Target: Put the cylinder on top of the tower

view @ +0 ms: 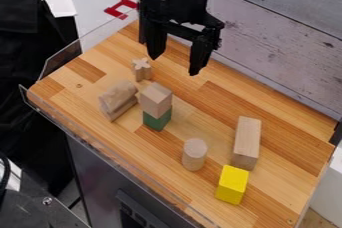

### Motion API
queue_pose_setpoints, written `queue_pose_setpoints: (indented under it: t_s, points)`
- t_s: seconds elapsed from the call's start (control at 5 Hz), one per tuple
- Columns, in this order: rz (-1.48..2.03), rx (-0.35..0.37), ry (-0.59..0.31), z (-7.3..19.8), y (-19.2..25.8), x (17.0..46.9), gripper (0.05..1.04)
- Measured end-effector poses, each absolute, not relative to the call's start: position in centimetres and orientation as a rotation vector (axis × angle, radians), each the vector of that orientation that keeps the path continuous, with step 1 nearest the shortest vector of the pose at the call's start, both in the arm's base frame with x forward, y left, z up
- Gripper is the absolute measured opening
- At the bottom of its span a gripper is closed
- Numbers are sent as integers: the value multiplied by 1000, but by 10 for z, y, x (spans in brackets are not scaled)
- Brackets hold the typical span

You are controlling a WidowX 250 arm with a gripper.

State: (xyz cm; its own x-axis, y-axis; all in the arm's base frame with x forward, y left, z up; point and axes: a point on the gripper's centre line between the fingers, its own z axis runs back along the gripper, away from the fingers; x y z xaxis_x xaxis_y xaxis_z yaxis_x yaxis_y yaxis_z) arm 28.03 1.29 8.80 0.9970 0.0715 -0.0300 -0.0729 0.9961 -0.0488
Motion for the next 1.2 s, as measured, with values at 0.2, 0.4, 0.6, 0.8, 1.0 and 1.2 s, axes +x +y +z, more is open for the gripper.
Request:
queue_pose_setpoints:
  t_s: [0.2,0.4,0.6,0.8,1.0,1.2]
  points:
    - [75,-51,65,79,13,276,1001]
    - [51,-69,51,79,2,274,1001]
    - [7,-66,33,87,-12,270,1001]
    - [-39,-82,42,84,-25,260,1001]
    - [-73,-113,62,72,-41,248,1001]
    - [-103,-131,64,67,-52,244,1001]
